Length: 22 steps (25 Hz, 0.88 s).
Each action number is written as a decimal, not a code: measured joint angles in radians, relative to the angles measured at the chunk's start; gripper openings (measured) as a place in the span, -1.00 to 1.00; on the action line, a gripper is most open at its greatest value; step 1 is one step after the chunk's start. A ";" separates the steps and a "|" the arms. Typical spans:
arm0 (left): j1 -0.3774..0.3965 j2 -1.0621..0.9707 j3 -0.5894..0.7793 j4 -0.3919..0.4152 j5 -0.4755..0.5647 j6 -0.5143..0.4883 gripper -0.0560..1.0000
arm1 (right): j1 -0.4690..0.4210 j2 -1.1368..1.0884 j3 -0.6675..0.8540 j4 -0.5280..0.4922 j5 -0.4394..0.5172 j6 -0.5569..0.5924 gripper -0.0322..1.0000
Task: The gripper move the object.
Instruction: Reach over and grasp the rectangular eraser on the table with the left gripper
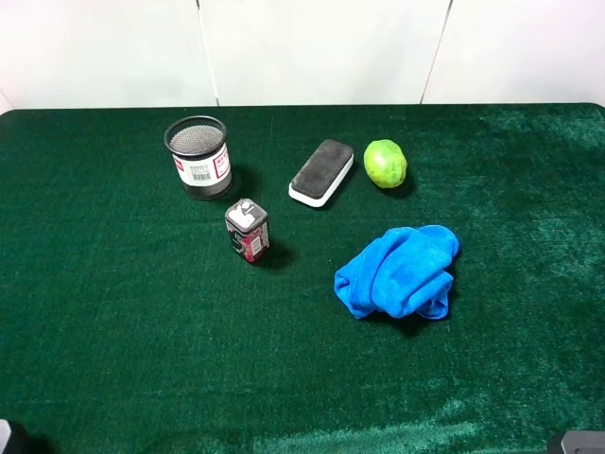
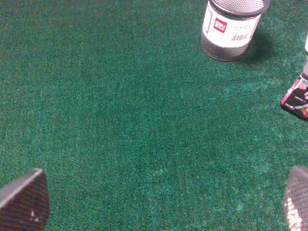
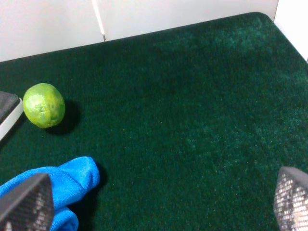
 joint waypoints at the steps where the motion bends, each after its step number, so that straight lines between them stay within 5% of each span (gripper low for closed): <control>1: 0.000 0.000 0.000 0.000 0.000 0.000 0.98 | 0.000 0.000 0.000 0.000 0.000 0.000 0.41; 22: 0.000 0.000 0.000 0.000 0.000 0.000 0.98 | 0.000 0.000 0.000 0.000 -0.001 0.000 0.41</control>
